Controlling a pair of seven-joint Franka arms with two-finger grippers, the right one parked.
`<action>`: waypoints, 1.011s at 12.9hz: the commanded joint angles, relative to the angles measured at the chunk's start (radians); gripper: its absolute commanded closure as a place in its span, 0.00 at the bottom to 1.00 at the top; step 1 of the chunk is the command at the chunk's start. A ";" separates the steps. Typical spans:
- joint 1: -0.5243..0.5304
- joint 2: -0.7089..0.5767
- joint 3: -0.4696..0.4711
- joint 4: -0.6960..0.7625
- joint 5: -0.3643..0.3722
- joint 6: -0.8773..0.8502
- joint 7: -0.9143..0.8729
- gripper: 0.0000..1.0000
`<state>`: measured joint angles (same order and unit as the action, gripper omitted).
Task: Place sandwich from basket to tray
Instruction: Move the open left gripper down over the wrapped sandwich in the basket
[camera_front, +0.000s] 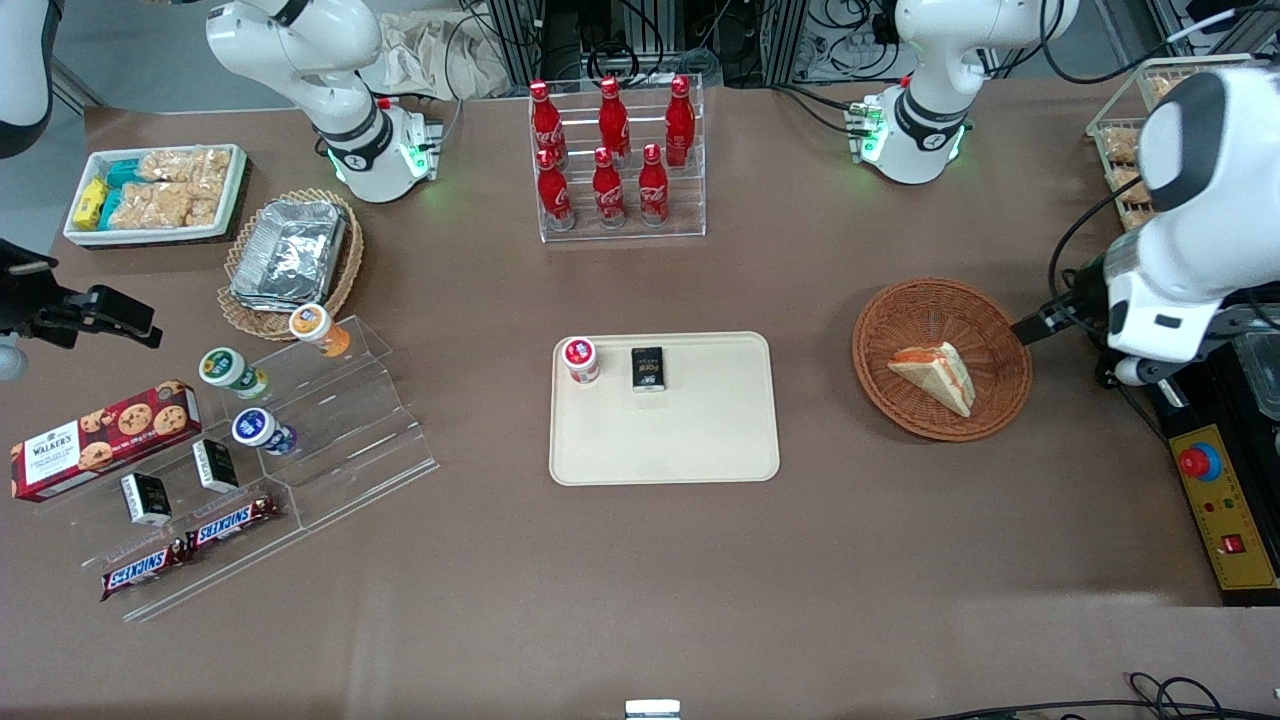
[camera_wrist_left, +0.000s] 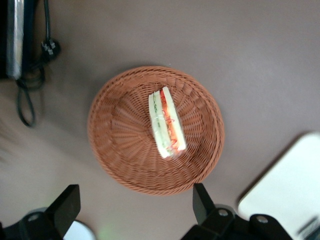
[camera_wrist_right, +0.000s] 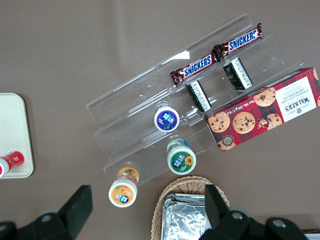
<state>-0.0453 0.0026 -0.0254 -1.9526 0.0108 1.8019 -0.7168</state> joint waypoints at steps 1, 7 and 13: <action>0.005 -0.050 -0.044 -0.175 0.020 0.188 -0.255 0.00; 0.005 0.051 -0.073 -0.270 0.018 0.390 -0.366 0.00; 0.005 0.102 -0.074 -0.396 0.018 0.577 -0.371 0.00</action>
<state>-0.0461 0.1041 -0.0904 -2.2849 0.0121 2.2957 -1.0539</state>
